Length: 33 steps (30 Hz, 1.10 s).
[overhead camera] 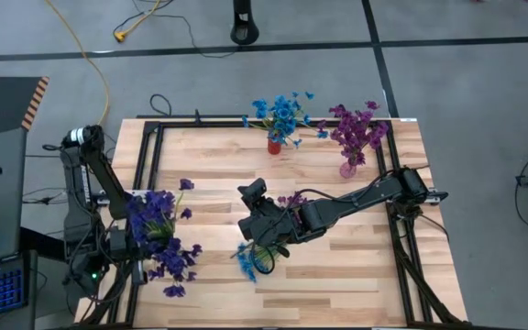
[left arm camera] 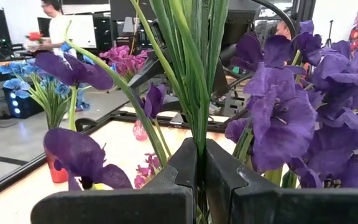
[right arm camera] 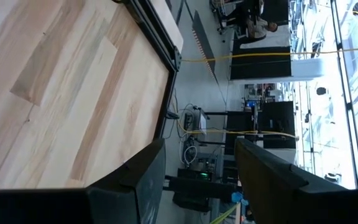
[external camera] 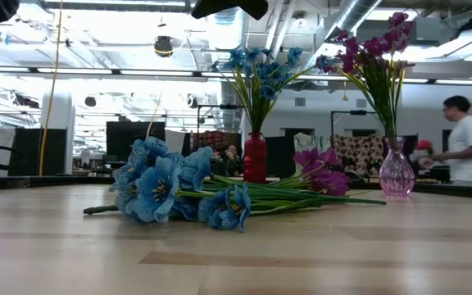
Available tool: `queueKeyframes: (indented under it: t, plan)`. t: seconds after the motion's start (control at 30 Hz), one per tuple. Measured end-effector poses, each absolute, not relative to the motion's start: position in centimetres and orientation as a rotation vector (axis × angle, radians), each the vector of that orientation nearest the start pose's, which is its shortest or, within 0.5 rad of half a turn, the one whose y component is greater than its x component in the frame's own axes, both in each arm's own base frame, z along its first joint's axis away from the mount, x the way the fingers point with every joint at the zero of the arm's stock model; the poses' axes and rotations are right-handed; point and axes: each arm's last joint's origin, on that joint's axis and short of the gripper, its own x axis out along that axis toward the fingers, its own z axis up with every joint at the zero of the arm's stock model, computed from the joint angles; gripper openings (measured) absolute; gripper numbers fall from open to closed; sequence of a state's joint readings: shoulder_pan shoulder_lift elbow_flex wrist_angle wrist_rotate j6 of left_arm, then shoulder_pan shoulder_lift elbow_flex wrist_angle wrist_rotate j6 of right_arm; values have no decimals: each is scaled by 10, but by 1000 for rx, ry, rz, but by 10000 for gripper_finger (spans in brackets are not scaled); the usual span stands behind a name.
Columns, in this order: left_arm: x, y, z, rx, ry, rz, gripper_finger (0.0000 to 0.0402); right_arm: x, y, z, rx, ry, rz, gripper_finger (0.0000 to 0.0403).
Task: Sort flowers into vase by color
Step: Put the dark blue flowers into the transparent vase
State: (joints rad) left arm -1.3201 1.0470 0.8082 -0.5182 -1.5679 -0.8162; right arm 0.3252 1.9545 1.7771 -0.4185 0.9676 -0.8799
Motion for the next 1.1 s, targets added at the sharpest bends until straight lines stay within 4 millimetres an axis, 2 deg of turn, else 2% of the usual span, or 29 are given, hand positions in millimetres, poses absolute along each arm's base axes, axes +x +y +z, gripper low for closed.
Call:
queueKeyframes:
  t: [1.1]
  plan:
    - [72,-166,272,-162,118,176,0,425,118,317,-1197,746,-378,218]
